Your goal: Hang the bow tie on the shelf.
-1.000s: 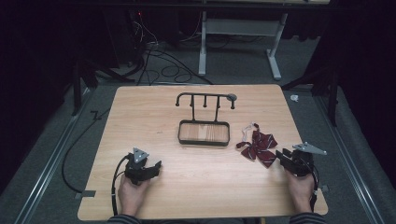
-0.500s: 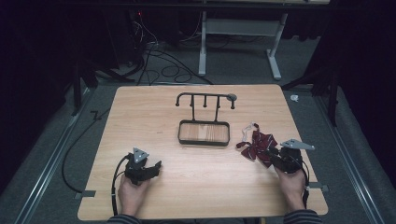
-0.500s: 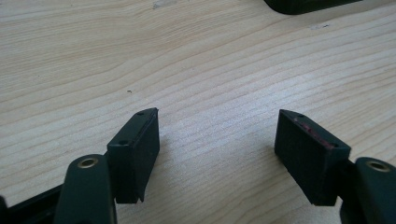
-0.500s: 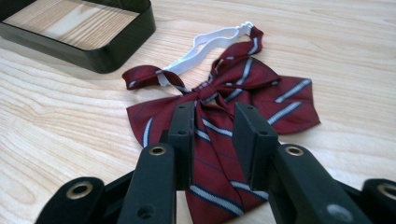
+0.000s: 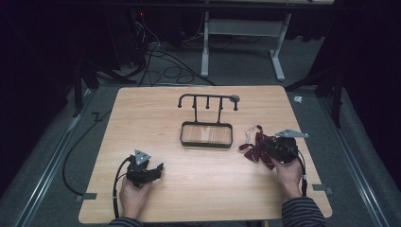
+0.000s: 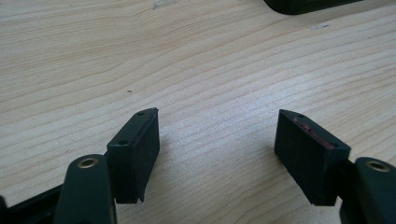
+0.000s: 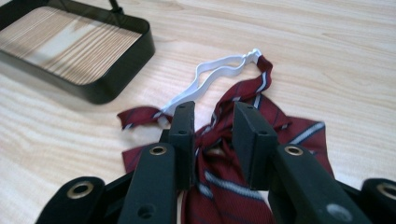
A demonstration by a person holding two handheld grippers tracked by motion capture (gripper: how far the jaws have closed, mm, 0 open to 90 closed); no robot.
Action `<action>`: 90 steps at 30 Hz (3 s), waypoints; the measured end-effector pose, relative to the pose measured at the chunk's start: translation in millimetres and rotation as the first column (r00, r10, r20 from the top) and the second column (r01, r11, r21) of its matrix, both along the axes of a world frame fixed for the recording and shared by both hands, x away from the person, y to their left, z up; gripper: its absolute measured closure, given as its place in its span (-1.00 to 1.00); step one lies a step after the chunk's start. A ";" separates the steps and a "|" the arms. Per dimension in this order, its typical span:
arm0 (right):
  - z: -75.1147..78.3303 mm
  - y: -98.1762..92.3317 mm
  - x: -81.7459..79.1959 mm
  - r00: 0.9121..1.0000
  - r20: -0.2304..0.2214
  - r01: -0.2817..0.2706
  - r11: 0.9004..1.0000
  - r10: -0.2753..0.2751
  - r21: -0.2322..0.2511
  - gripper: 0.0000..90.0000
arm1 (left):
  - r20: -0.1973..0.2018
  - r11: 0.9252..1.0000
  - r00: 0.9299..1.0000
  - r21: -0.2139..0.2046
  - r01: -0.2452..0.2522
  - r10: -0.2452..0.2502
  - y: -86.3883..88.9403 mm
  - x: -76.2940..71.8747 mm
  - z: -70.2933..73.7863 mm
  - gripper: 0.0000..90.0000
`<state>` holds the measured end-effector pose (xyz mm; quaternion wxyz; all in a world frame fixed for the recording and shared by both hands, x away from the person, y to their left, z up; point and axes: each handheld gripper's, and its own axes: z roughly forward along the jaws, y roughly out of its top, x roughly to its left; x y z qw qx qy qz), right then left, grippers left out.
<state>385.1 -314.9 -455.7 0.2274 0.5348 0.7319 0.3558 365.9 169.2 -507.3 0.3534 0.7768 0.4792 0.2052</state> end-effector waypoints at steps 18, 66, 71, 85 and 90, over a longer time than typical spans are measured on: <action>3.0 -3.8 48.3 0.996 -0.059 0.071 0.997 -0.071 0.001 0.56 | 0.000 1.000 1.000 -0.001 0.001 -0.001 0.1 0.0 0.0 -0.30; 12.8 3.4 58.3 0.999 -0.017 0.042 0.999 -0.042 -0.015 1.00 | -0.001 1.000 1.000 -0.001 0.000 0.000 0.1 0.0 0.0 -0.30; 27.5 4.8 43.8 1.000 0.020 0.018 1.000 -0.018 -0.005 1.00 | 0.000 1.000 1.000 0.000 0.001 -0.001 0.2 0.1 0.0 -0.30; 48.9 7.3 21.2 0.996 0.078 -0.035 0.999 0.034 0.006 1.00 | -0.002 1.000 1.000 -0.001 0.002 -0.002 0.6 0.2 0.1 -0.30; 55.4 8.6 13.1 0.993 0.102 -0.055 0.998 0.053 0.014 1.00 | 0.000 1.000 1.000 -0.001 0.002 -0.002 0.3 0.2 0.0 -0.31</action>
